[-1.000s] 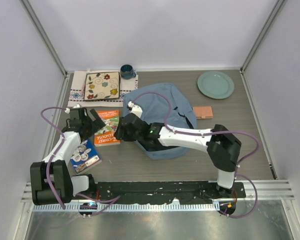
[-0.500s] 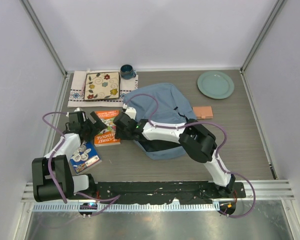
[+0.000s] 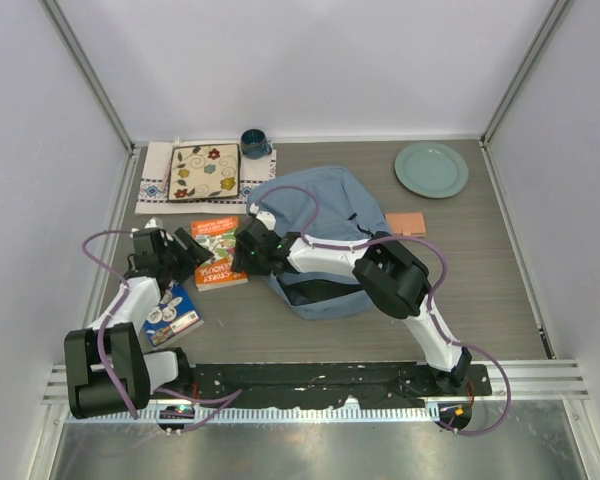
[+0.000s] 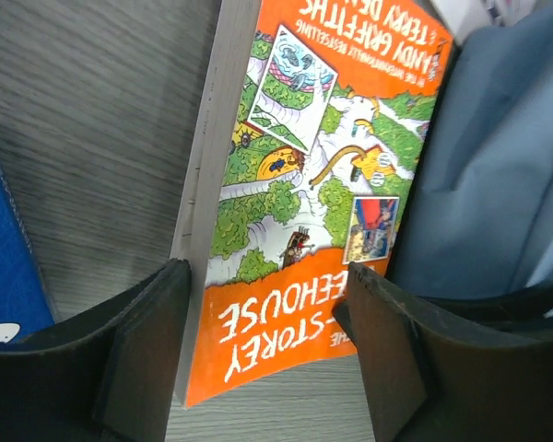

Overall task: Pack the student bag
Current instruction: Pick up the book from the center of the board.

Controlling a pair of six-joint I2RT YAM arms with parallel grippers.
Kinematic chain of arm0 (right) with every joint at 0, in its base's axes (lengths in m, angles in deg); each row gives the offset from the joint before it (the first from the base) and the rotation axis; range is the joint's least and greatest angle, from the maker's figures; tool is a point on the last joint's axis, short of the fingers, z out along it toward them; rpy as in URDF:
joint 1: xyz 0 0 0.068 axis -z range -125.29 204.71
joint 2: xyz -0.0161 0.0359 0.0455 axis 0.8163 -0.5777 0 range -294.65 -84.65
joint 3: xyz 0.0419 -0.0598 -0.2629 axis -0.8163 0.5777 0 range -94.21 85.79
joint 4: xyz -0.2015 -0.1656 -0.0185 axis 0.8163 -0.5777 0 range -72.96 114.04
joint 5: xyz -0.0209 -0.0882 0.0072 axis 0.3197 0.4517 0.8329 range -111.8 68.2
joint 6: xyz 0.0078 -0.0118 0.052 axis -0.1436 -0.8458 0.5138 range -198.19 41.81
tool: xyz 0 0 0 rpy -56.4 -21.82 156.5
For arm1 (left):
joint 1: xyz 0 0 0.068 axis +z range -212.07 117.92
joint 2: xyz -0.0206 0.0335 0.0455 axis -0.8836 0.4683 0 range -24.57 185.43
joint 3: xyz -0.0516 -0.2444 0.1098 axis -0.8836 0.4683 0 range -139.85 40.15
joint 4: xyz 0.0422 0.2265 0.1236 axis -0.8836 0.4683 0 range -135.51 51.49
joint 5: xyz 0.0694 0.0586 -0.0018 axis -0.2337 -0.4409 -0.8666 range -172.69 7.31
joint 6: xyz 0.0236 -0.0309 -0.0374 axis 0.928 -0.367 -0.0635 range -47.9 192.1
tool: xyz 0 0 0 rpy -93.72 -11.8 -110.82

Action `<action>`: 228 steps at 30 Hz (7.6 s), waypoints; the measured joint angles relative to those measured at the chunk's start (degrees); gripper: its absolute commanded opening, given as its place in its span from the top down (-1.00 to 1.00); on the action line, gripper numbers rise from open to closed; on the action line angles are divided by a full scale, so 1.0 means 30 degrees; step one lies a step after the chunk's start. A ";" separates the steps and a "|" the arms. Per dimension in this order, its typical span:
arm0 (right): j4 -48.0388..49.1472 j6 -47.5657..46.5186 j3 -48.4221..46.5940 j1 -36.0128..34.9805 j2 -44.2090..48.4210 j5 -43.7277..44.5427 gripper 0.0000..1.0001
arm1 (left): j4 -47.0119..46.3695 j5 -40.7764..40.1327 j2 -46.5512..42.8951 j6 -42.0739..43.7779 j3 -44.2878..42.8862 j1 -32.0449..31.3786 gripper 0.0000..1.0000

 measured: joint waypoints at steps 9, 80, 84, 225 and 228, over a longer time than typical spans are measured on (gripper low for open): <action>0.0925 -0.0007 0.0386 0.0153 0.0000 -0.0525 0.02 | -0.0794 0.1246 -0.2492 -0.0947 0.0073 0.0051 -0.23; 0.6499 -0.0066 1.5562 -0.0015 2.2513 0.1639 -0.63 | -0.1923 1.0724 -0.9814 -0.6703 -0.3891 -0.6419 1.00; 0.7249 -0.0058 1.6007 -0.0007 2.2848 0.1923 -0.10 | -0.2623 1.0710 -0.9151 -0.6776 -0.3679 -0.7614 1.00; 1.0091 0.4415 2.3285 0.0000 2.8888 0.3373 0.98 | -0.9464 -0.4415 -0.7446 -1.1023 0.0925 -1.3712 -0.88; 0.8393 0.3891 2.3285 0.0000 3.0381 0.4138 0.98 | -0.7563 -0.3810 -0.7519 -0.9537 -0.0015 -1.3712 -0.99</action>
